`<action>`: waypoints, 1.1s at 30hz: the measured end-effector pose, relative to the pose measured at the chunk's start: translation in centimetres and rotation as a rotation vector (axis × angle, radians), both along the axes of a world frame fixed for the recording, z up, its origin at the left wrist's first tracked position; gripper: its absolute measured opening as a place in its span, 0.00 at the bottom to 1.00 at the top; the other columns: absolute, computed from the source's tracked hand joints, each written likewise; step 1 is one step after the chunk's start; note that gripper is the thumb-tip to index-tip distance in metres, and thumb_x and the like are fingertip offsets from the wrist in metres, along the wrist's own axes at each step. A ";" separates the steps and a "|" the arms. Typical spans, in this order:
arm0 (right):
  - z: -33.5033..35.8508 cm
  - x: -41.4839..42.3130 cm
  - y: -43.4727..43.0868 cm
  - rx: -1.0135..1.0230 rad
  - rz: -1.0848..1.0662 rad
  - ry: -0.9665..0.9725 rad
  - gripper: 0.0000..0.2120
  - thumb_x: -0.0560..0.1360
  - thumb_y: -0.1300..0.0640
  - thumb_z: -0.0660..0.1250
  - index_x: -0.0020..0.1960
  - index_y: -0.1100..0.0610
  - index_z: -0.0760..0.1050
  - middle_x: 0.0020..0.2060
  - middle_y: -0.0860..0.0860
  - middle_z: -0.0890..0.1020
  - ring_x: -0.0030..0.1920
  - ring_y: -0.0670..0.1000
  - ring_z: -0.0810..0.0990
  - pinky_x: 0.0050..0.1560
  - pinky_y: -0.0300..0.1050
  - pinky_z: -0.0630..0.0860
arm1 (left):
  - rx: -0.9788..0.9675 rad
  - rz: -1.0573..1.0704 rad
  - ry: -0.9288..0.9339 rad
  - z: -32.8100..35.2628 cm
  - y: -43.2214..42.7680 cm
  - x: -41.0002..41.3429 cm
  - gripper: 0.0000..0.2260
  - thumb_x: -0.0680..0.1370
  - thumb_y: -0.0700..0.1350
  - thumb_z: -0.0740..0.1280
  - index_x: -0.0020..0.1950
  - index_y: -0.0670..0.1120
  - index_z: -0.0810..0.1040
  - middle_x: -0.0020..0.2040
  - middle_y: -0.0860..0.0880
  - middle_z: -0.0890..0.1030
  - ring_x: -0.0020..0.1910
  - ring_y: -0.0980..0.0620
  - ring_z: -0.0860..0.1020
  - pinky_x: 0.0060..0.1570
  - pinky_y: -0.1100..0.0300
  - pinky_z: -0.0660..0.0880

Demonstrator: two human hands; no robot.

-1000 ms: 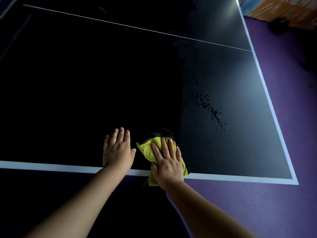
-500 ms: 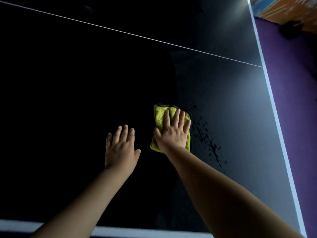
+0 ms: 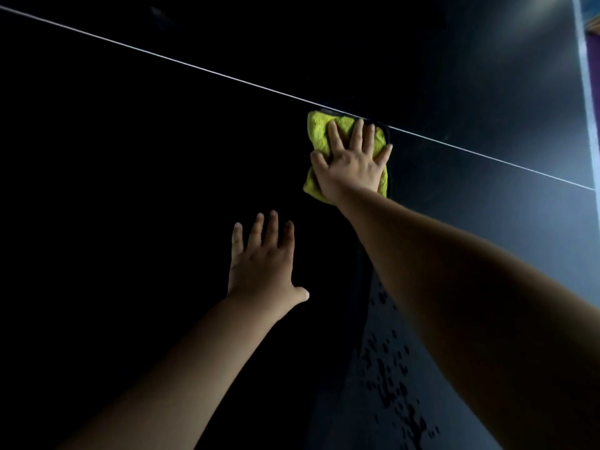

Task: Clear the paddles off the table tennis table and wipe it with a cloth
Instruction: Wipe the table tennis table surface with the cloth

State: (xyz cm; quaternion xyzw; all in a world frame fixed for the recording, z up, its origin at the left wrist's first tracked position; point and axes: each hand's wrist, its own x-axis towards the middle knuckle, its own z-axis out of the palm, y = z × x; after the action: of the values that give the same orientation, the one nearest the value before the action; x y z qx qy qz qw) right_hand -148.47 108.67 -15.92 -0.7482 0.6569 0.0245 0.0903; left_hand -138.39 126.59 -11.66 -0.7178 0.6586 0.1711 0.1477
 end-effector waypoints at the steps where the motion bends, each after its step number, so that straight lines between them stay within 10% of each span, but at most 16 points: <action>1: 0.0 0.0 -1.4 -0.001 0.004 -0.010 0.33 0.77 0.34 0.48 0.79 0.41 0.44 0.79 0.55 0.43 0.78 0.56 0.38 0.72 0.68 0.36 | 0.024 -0.001 -0.010 -0.1 -0.5 -0.2 0.50 0.69 0.67 0.66 0.77 0.47 0.40 0.77 0.42 0.39 0.76 0.42 0.39 0.72 0.40 0.40; 15: -0.1 -4.7 -7.2 0.010 0.098 -0.078 0.32 0.79 0.42 0.50 0.80 0.46 0.46 0.80 0.53 0.44 0.79 0.54 0.41 0.76 0.60 0.43 | 0.182 0.014 -0.091 0.4 -1.7 -1.9 0.50 0.70 0.62 0.68 0.76 0.44 0.39 0.76 0.39 0.38 0.75 0.39 0.40 0.73 0.41 0.43; 24: 0.6 -8.4 6.4 0.048 0.010 -0.064 0.33 0.78 0.41 0.51 0.80 0.44 0.44 0.79 0.53 0.42 0.78 0.55 0.38 0.75 0.60 0.39 | 0.144 0.124 0.004 1.2 -0.4 -2.1 0.51 0.68 0.60 0.72 0.77 0.47 0.42 0.77 0.44 0.39 0.76 0.44 0.39 0.73 0.45 0.42; 33: 1.6 -9.5 25.7 0.089 -0.036 -0.016 0.34 0.77 0.41 0.49 0.79 0.45 0.39 0.79 0.54 0.39 0.78 0.55 0.35 0.76 0.60 0.37 | -0.294 0.068 0.094 1.3 13.3 -3.4 0.24 0.79 0.52 0.59 0.74 0.47 0.61 0.77 0.47 0.55 0.76 0.49 0.45 0.72 0.50 0.47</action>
State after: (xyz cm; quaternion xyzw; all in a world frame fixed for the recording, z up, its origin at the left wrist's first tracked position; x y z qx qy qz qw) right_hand -157.98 134.41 -14.29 -0.7316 0.6677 0.0463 0.1291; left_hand -141.79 139.87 -10.35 -0.7447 0.6580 0.1111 0.0039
